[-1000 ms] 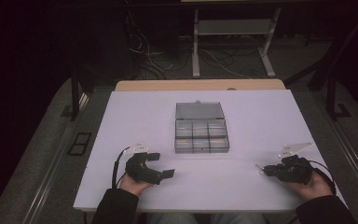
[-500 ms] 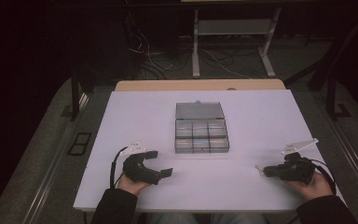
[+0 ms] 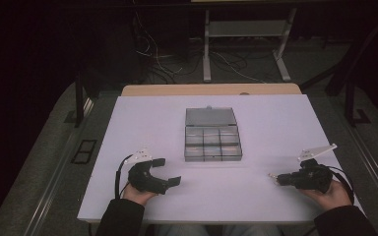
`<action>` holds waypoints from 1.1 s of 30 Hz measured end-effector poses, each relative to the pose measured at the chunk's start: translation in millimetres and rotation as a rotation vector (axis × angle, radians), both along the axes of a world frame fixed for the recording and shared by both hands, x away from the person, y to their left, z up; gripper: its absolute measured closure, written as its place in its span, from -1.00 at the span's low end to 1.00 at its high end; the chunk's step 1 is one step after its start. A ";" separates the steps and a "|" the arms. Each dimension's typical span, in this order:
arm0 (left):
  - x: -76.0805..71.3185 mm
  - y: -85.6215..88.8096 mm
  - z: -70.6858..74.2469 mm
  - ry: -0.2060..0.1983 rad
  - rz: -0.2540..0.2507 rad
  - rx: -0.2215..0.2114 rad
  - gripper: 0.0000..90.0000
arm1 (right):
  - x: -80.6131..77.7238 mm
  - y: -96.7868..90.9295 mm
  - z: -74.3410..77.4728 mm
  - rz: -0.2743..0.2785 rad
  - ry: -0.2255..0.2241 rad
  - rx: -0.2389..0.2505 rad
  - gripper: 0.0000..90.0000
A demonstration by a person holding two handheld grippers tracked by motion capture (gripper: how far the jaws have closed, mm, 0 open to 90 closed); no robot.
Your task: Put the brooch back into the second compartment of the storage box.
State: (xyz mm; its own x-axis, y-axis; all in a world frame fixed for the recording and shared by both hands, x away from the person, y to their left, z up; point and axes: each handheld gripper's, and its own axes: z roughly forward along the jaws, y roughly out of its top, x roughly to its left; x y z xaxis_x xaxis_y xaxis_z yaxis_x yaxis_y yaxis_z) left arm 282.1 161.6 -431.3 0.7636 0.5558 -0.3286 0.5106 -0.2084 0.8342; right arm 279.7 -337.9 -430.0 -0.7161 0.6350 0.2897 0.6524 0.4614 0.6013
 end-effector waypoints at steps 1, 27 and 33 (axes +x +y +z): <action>-0.2 0.1 0.1 0.002 0.002 -0.001 -1.00 | 0.1 0.4 2.2 0.000 -0.001 0.005 0.81; -0.3 1.2 -0.3 0.005 0.002 -0.005 -1.00 | 17.4 21.1 46.2 0.073 -0.069 0.007 0.81; -0.4 0.9 -0.7 0.011 -0.001 -0.003 -1.00 | 24.5 28.9 55.0 0.087 -0.079 0.004 0.81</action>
State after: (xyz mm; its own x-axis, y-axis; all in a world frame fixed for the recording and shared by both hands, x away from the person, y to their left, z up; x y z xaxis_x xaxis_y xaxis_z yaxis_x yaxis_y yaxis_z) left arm 281.7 162.5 -432.0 0.7607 0.5538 -0.3387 0.5194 -0.2062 0.8293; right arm 304.2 -309.0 -374.9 -0.7892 0.5685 0.2324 0.5604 0.5118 0.6512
